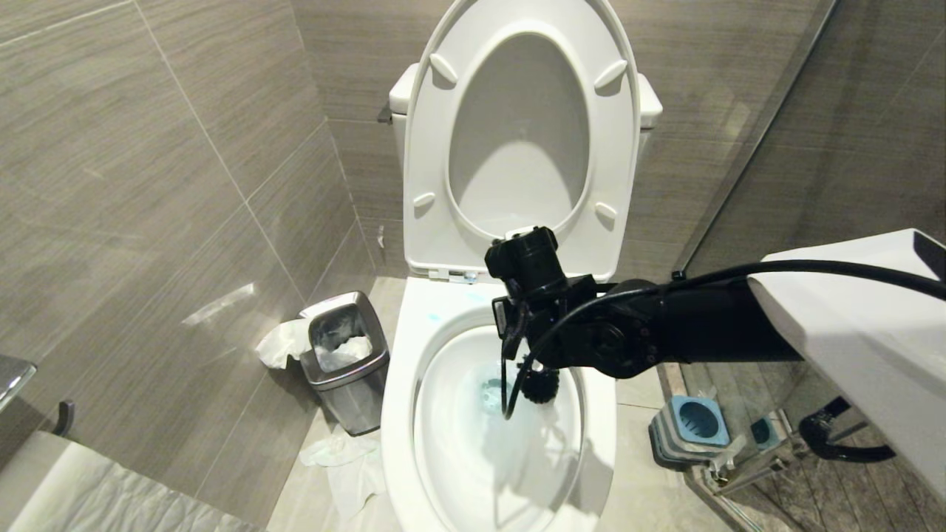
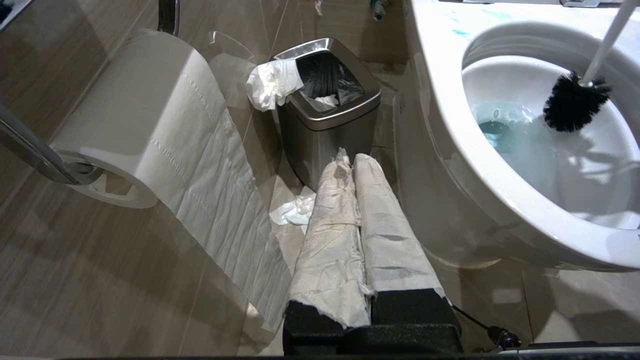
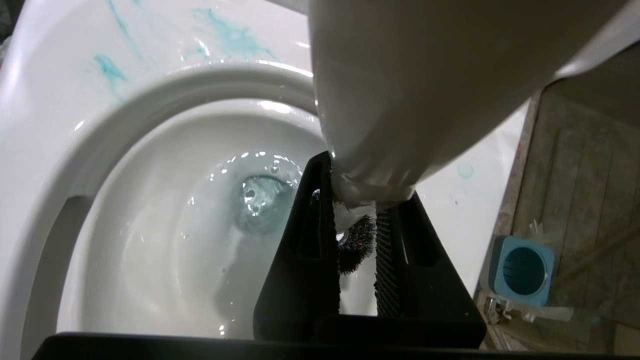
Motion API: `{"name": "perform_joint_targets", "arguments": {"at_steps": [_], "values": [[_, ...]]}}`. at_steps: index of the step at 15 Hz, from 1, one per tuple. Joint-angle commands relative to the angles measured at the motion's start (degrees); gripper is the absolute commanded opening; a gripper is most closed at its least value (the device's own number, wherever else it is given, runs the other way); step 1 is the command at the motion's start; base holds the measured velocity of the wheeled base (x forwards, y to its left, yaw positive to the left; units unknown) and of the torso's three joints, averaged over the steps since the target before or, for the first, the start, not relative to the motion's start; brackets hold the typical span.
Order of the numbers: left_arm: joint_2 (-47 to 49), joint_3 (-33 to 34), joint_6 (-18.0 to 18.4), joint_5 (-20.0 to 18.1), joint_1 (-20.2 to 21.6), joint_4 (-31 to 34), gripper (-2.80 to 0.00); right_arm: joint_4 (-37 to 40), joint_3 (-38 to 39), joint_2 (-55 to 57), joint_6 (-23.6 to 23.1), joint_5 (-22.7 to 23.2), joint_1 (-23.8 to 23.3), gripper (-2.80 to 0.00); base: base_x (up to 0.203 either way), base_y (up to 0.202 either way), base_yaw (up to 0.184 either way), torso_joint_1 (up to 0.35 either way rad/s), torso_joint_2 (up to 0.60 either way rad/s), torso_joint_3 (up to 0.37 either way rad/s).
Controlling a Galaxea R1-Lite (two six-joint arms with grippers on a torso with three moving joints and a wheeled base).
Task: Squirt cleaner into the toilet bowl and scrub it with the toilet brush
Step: Scrub the toilet bowl
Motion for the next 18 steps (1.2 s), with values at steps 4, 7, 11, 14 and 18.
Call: {"name": "perform_joint_targets", "arguments": {"at_steps": [4,7,11,14,18], "values": [[0.0,0.0,0.0,0.0,-0.1,0.0,-2.80,-0.2,11.4,-7.4,7.8,0.2,8.5,-2.80,0.000,0.000,0.000,0.000,0.00,0.000],[0.0,0.0,0.0,0.0,-0.1,0.0,-2.80,-0.2,13.8,-7.0,11.5,0.0,13.1,-2.80,0.000,0.000,0.000,0.000,0.00,0.000],[0.0,0.0,0.0,0.0,0.0,0.0,-2.80,-0.3,5.1,-0.2,11.9,-0.2,12.8,-2.80,0.000,0.000,0.000,0.000,0.00,0.000],[0.0,0.0,0.0,0.0,0.0,0.0,-2.80,-0.1,-5.7,5.0,9.7,-0.4,10.5,-2.80,0.000,0.000,0.000,0.000,0.00,0.000],[0.0,0.0,0.0,0.0,-0.1,0.0,-2.80,0.1,-16.1,9.2,1.6,-0.3,4.7,-2.80,0.000,0.000,0.000,0.000,0.00,0.000]]}}
